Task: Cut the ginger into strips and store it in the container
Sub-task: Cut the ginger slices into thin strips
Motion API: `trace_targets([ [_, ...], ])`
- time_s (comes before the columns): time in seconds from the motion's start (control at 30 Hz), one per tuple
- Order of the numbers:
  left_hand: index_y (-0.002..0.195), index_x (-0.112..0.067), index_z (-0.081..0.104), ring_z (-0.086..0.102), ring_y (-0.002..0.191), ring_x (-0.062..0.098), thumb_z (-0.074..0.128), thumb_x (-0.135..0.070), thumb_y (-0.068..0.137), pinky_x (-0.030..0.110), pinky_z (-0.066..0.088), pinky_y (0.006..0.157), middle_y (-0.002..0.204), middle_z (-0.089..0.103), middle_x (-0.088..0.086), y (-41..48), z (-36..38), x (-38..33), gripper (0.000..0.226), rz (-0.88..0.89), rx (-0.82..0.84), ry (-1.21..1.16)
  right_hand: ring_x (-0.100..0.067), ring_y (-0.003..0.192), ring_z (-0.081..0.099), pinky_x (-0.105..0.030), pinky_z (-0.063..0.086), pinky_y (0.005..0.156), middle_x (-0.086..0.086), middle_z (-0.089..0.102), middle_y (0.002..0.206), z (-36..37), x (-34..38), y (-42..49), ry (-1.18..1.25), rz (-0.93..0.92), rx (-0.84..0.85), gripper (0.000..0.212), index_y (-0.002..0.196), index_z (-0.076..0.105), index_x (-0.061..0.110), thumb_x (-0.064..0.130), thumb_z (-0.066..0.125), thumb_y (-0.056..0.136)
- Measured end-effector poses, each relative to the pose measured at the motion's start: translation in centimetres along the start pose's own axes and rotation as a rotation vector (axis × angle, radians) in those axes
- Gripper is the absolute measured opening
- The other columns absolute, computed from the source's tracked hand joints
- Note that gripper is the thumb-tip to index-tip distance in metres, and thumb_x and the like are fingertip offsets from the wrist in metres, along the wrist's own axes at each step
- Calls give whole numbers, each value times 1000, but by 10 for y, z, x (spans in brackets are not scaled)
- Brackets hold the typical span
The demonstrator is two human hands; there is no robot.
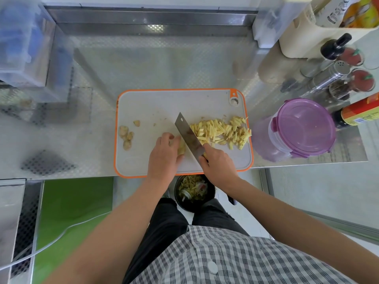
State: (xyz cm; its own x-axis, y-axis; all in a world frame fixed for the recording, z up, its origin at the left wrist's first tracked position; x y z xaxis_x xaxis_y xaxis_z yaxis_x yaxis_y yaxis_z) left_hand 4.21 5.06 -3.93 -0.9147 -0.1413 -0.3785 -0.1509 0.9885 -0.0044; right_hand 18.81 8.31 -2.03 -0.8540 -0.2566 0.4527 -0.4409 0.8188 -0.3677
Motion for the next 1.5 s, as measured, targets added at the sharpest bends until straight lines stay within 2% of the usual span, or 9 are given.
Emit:
trace_targets([
  [0.13,76,-5,70,57,71,28,84,-3,63,31,46,50,80,59,9,-5,4,-1,19,75,7,15,-22,55,35,-29,20,45,4,34,60,-3,5,1,-21,-25,-2,12,87,33,14,17,40,97],
  [0.33,67,-6,69,57,68,27,84,2,58,29,46,46,72,58,7,0,9,-2,20,109,11,58,-27,65,42,-32,31,57,2,37,67,-1,9,4,-135,-26,57,9,91,32,16,17,39,97],
  [0.43,65,-7,68,56,66,26,86,3,54,28,45,45,70,58,6,0,10,-1,23,114,12,63,-27,66,44,-32,33,58,-1,44,74,1,10,5,-179,-11,74,5,101,40,13,15,37,96],
  [0.57,64,-10,68,55,64,24,87,4,52,27,44,44,68,56,4,1,13,2,26,112,12,64,-27,66,46,-32,34,58,2,37,66,10,10,4,-202,-1,97,5,94,32,15,13,36,96],
  [0.7,65,-10,69,54,64,24,86,4,55,29,46,45,67,56,4,1,15,4,24,118,7,35,-30,71,53,-33,35,60,0,44,77,14,12,9,-202,-1,80,3,99,38,13,16,37,99],
  [0.9,66,-9,70,55,64,24,87,6,49,29,48,46,68,58,4,2,17,6,28,118,17,53,-26,69,44,-33,33,61,-3,48,81,4,15,14,-113,-7,48,14,105,41,10,22,36,101],
  [1.03,64,-9,69,55,64,24,87,6,51,29,47,45,67,58,4,3,17,6,27,128,13,56,-27,69,43,-34,35,62,-2,46,79,1,17,11,-153,-38,88,25,123,39,10,17,35,99],
  [1.23,61,-9,69,54,61,25,86,5,52,28,45,42,63,55,4,4,14,4,24,129,-5,22,-33,79,59,-34,36,62,-7,57,87,13,19,17,-191,-26,80,28,127,38,10,15,37,100],
  [1.5,65,-8,69,55,63,25,84,3,59,29,45,47,66,59,5,3,16,8,20,113,-6,-4,-27,67,42,-33,33,61,7,31,64,5,17,11,-142,-58,71,28,125,40,8,16,36,99],
])
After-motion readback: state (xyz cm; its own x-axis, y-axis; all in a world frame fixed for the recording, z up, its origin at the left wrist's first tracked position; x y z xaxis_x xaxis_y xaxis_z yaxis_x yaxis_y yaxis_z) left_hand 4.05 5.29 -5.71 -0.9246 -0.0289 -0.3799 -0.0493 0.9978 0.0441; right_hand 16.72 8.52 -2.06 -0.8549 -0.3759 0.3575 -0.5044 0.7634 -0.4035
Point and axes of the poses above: each hand's wrist, its own y-axis towards the middle knuckle, its own z-axis out of the palm, x = y × z, the point moved 5 cm from there along y, towards the middle knuckle
